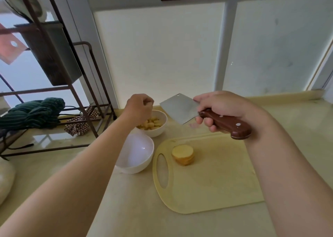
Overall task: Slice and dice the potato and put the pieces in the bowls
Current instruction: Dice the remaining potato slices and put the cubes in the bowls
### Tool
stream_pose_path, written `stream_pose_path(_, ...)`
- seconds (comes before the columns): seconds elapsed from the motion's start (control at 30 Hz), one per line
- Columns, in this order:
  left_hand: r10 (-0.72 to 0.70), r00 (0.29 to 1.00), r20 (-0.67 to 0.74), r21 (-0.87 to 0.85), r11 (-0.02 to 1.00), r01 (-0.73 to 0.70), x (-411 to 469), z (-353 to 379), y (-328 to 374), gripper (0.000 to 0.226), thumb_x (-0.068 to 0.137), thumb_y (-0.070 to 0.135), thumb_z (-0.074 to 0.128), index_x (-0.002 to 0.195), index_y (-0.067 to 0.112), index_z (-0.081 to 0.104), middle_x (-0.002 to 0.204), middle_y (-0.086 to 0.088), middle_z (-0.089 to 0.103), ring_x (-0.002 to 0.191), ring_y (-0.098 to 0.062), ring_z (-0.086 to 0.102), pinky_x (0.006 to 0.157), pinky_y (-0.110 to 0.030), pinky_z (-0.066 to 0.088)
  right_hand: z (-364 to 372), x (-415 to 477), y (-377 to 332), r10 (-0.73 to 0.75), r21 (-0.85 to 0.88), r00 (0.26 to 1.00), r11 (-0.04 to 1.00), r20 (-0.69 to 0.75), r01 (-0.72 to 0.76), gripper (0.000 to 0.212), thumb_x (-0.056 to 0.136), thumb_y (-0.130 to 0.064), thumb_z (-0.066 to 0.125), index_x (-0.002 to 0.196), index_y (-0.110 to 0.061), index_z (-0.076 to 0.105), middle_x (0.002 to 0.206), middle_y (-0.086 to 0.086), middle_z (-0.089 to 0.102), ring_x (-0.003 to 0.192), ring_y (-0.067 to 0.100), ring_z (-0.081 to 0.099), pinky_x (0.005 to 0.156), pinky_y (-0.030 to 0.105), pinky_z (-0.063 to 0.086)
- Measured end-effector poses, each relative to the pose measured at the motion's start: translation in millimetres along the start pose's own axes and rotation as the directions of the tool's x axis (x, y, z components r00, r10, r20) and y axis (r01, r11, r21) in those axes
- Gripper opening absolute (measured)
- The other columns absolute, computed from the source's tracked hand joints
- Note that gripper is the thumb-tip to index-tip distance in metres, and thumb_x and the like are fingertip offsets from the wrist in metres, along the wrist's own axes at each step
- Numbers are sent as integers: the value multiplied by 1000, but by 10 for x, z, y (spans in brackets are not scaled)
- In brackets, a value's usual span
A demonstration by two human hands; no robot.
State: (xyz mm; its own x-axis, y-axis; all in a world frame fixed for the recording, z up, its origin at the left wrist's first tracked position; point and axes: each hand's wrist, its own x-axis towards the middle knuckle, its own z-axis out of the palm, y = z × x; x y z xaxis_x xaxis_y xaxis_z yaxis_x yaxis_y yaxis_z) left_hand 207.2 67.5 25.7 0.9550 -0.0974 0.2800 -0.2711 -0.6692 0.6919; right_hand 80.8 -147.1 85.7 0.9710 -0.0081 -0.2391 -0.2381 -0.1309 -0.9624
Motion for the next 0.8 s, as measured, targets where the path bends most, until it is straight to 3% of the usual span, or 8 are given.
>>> stream_pose_path(0.1, -23, 1000, -11, -82, 996, 22, -79, -42, 105, 20, 96, 12, 48, 101, 16, 67, 101, -1, 68, 92, -17, 63, 79, -29, 54, 41, 14, 29, -10, 1, 1000, 1000, 11, 10, 43, 100, 3, 47, 142, 7, 42, 62, 17, 61, 38, 15, 47, 36, 22, 43)
stream_pose_path(0.17, -194, 981, -28, -413, 896, 165, -174, -59, 233, 17, 98, 15, 46, 99, 11, 63, 105, -12, 68, 97, -25, 67, 87, -38, 57, 58, 11, 25, -36, 40, 999, 999, 17, 35, 33, 100, 3, 47, 133, 2, 45, 61, 16, 61, 39, 15, 48, 37, 23, 43)
stream_pose_path(0.23, -423, 902, 86, -788, 525, 321, -281, -71, 368, 23, 100, 20, 45, 106, 2, 58, 110, -21, 66, 97, -32, 68, 87, -42, 57, 57, -17, 22, -76, 86, 997, 993, 9, 75, 26, 100, 2, 47, 125, -3, 48, 59, 14, 62, 40, 15, 48, 38, 24, 43)
stream_pose_path(0.3, -427, 849, 312, -911, 120, 395, -447, -63, 485, 40, 101, 28, 43, 119, -7, 49, 119, -28, 59, 105, -40, 63, 93, -48, 53, 19, -89, 71, -123, 153, 992, 981, -7, 123, 28, 100, 2, 47, 127, 0, 56, 59, 12, 62, 40, 15, 48, 38, 24, 43)
stream_pose_path(0.4, -219, 822, 525, -851, -145, 505, -781, 15, 667, 59, 101, 39, 36, 133, -11, 35, 130, -36, 48, 116, -49, 54, 100, -56, 45, -122, -305, 266, -163, 298, 986, 940, -25, 163, 43, 103, 0, 46, 136, -26, 54, 62, 13, 60, 38, 15, 47, 36, 23, 41)
stream_pose_path(0.57, 77, 760, 645, -723, -260, 640, -1329, 357, 1089, 73, 100, 51, 29, 133, -13, 38, 129, -35, 54, 116, -50, 56, 100, -57, 45, -316, -724, 695, -169, 384, 985, 907, -47, 174, 41, 104, -3, 44, 129, -29, 62, 65, 11, 57, 37, 12, 45, 34, 21, 39)
stream_pose_path(0.7, 96, 728, 679, -687, -266, 676, -1590, 529, 1257, 73, 100, 53, 28, 128, -11, 48, 130, -30, 56, 119, -46, 56, 108, -50, 38, -388, -983, 898, -139, 313, 983, 934, -123, 171, 50, 102, 1, 43, 138, -32, 56, 64, 13, 58, 38, 16, 47, 36, 23, 40)
stream_pose_path(0.8, 78, 712, 698, -679, -243, 692, -1735, 592, 1293, 70, 101, 48, 29, 120, -15, 51, 116, -30, 64, 110, -43, 62, 103, -47, 44, -499, -1126, 970, -131, 261, 974, 949, -182, 177, 49, 101, 3, 44, 136, -29, 56, 63, 14, 59, 39, 18, 48, 37, 26, 41)
